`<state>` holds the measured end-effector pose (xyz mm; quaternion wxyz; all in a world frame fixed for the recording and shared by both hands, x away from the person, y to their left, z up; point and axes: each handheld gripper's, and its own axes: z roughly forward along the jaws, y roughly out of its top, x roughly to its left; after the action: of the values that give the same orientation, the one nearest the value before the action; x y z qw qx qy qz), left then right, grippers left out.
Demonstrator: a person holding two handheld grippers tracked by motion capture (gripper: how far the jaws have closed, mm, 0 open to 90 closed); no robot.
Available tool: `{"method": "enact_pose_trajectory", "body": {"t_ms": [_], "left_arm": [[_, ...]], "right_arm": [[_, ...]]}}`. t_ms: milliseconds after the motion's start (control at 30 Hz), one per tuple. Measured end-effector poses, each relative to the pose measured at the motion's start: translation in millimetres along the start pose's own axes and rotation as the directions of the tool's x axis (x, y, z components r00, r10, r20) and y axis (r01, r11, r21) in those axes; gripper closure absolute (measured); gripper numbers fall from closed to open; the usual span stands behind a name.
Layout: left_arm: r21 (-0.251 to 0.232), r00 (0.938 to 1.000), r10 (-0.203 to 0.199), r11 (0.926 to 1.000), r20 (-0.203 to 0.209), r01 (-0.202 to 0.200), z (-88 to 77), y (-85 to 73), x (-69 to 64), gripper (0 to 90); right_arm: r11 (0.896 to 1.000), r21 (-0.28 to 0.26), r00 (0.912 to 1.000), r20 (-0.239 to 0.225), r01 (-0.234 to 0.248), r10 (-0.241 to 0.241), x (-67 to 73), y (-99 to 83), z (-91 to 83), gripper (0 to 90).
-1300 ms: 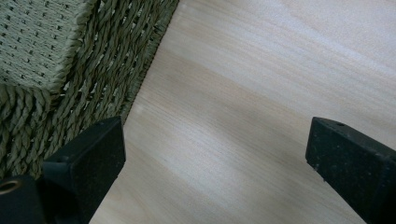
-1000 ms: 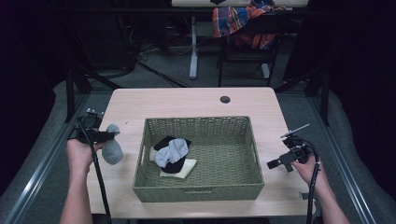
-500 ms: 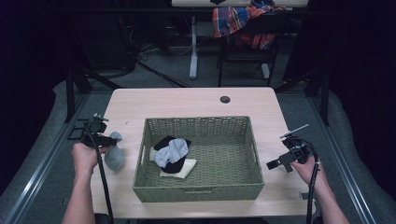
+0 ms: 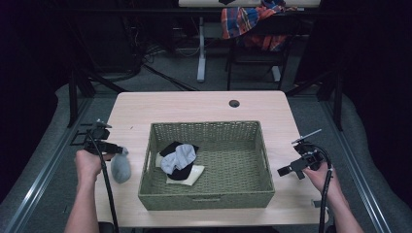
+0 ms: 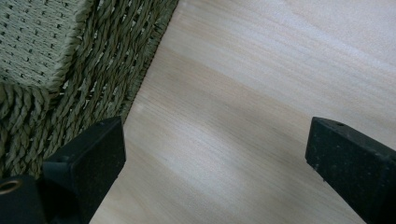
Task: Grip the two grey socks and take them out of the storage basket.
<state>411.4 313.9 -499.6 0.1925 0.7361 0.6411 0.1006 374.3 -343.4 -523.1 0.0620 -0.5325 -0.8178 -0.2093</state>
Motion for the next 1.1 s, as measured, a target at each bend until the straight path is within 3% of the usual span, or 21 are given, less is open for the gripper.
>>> {"method": "enact_pose_trajectory", "body": {"t_ms": [33, 67, 133, 167, 267, 400, 633, 800, 833, 933, 1067, 1100], "left_arm": [[-0.007, 1.0, -0.009, 0.9999, 0.0, 0.009, -2.3, 0.3, 0.2, 47.9], [-0.012, 0.9999, -0.013, 0.9998, -0.009, 0.013, -4.7, 0.7, -0.2, 37.9], [-0.039, 0.9996, -0.019, 0.9991, -0.022, 0.018, -13.2, 2.9, -3.1, 29.5], [-0.052, 0.9998, -0.019, 0.9985, -0.011, 0.018, -17.3, 3.7, -4.2, 26.1], [-0.089, 0.9999, -0.004, 0.9961, -0.011, 0.003, -29.3, 7.2, -9.7, 15.8], [-0.116, 0.9999, 0.014, 0.9932, -0.009, -0.015, -39.1, 10.3, -18.2, 10.9], [-0.165, 0.9956, 0.091, 0.9819, -0.023, -0.094, -56.6, 18.1, -46.8, 3.0], [-0.179, 0.9902, 0.137, 0.9738, -0.027, -0.14, -62.1, 21.7, -63.8, 0.4], [-0.189, 0.9867, 0.161, 0.9685, -0.019, -0.162, -64.7, 23.3, -73.5, 0.3], [-0.192, 0.9836, 0.18, 0.9647, -0.016, -0.18, -66.1, 24.5, -81.3, 0.3], [-0.204, 0.9751, 0.222, 0.9543, -0.005, -0.218, -67.4, 28.2, -101.2, 0.1], [-0.207, 0.9739, 0.227, 0.9527, -0.004, -0.223, -66.7, 28.9, -103.6, 0.1]], "right_arm": [[1.0, 0.002, 1.0, 0.0, 0.0, 0.0, 0.0, 0.0, 0.3, 4.9], [0.999, -0.04, 0.9995, -0.006, -0.032, 0.032, 1.1, -1.8, 2.8, 4.9], [1.0, -0.002, 1.0, -0.007, -0.001, 0.001, -0.8, -0.2, -0.8, 4.9], [0.999, -0.032, 0.9997, 0.0, -0.026, 0.026, 0.5, -1.6, 0.7, 4.9], [1.0, -0.011, 0.9999, -0.009, -0.01, 0.01, -0.2, -0.4, -0.1, 4.9], [1.0, -0.014, 0.9999, -0.009, -0.013, 0.013, 0.2, -0.3, 0.0, 4.9], [1.0, -0.005, 1.0, -0.002, -0.004, 0.004, -0.5, -0.2, -0.5, 4.9], [1.0, -0.006, 1.0, -0.003, -0.004, 0.004, -0.5, -0.2, -0.6, 4.9], [1.0, -0.008, 1.0, -0.004, -0.005, 0.005, -0.1, -0.1, -0.6, 4.9], [1.0, -0.004, 1.0, -0.002, -0.002, 0.002, 0.0, 0.0, -0.2, 4.9], [1.0, -0.005, 1.0, -0.004, -0.002, 0.002, -0.5, -0.8, -0.4, 4.9], [0.999, -0.028, 0.9997, 0.0, -0.023, 0.023, 0.6, -2.2, 1.1, 4.9]]}}
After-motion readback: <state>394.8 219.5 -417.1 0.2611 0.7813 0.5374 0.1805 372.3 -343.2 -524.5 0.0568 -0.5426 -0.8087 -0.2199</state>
